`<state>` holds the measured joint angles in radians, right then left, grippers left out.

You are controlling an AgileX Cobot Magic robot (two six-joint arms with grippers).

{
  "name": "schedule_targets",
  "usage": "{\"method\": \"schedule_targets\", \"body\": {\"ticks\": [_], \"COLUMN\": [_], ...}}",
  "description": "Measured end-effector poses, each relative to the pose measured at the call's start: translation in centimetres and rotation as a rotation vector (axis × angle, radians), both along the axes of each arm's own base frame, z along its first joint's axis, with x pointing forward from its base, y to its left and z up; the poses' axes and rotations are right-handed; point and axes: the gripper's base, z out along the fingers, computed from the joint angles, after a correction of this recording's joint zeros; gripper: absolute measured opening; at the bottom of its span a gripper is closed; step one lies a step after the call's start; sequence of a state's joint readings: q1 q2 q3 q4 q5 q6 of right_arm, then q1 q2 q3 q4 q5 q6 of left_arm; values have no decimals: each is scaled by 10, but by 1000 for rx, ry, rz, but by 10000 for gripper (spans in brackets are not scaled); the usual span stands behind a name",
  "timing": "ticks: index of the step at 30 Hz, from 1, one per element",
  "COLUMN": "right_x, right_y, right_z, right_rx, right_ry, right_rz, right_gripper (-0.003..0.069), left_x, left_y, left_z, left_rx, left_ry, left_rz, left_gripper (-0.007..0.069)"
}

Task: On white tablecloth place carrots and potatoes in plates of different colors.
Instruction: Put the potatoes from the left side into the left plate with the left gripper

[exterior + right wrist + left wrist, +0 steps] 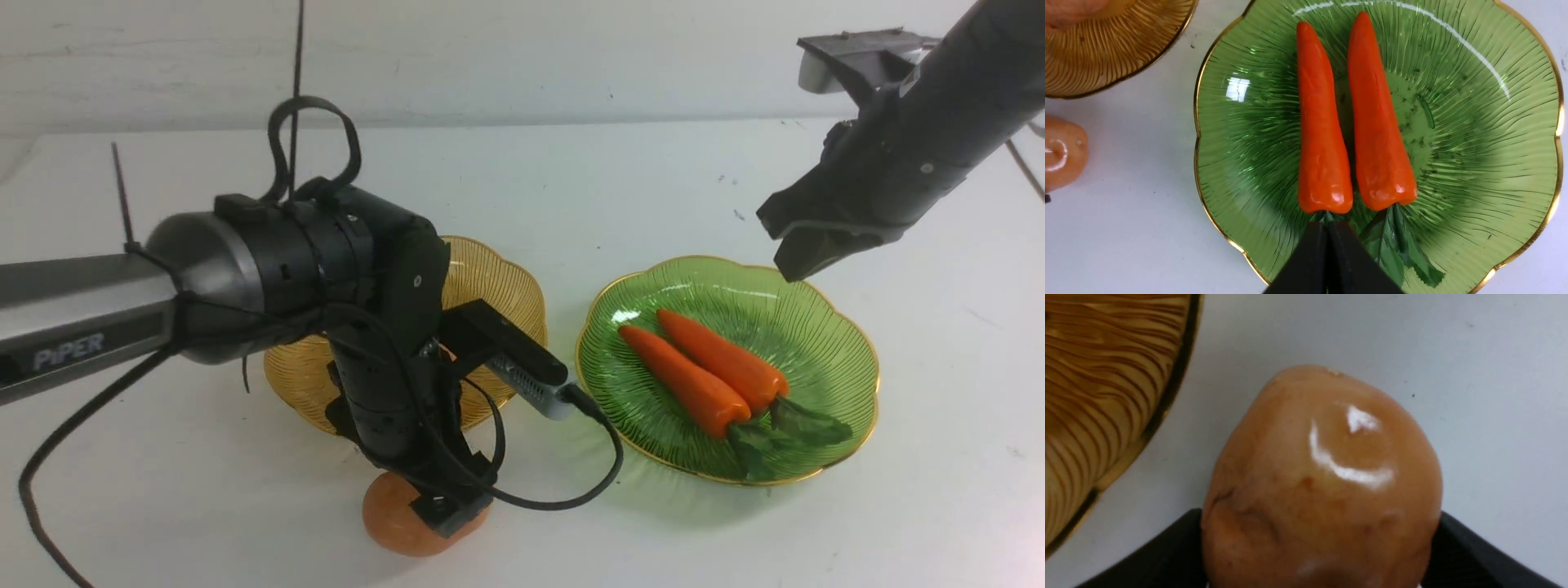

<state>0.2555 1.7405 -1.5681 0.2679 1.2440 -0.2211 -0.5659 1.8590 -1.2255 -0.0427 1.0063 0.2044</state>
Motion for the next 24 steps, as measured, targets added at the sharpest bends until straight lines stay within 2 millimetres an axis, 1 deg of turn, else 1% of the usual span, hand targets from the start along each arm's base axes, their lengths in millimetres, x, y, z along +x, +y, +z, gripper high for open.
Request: {"method": "schedule_targets", "body": {"ticks": [2,4,5,7,9,10,11,12,13,15,17,19,20,22,24], "right_x": [0,0,0,0,0,0,0,0,0,0,0,0,0,0,0], "right_y": [0,0,0,0,0,0,0,0,0,0,0,0,0,0,0], "right_z": [0,0,0,0,0,0,0,0,0,0,0,0,0,0,0], "right_rx": [2,2,3,3,4,5,5,6,6,4,4,2,2,0,0], "right_ry": [1,1,1,1,1,1,1,1,1,1,2,1,1,0,0], "right_rz": [0,0,0,0,0,0,0,0,0,0,0,0,0,0,0], "right_gripper": [-15,-15,-15,-15,-15,-15,-15,-15,-15,-15,-15,-15,-15,-15,-15], "left_x": [0,-1,-2,-5,-2,1,6,11,13,24,35,49,56,70,87], "left_y": [-2,-2,-3,-3,-6,-8,-11,-14,-14,-10,1,18,26,41,54], "left_z": [-7,-7,-6,-2,13,24,41,63,74,122,142,148,145,135,120], "left_rx": [0,-6,-8,3,2,-14,-43,-84,-100,-136,-125,-80,-65,-37,-23], "left_ry": [27,38,56,106,121,98,53,-14,-47,-204,-284,-335,-336,-332,-331], "left_rz": [9,15,21,25,20,17,14,14,17,24,78,158,191,263,309], "left_gripper": [585,542,503,444,412,410,410,409,409,409,409,409,409,410,415]}}
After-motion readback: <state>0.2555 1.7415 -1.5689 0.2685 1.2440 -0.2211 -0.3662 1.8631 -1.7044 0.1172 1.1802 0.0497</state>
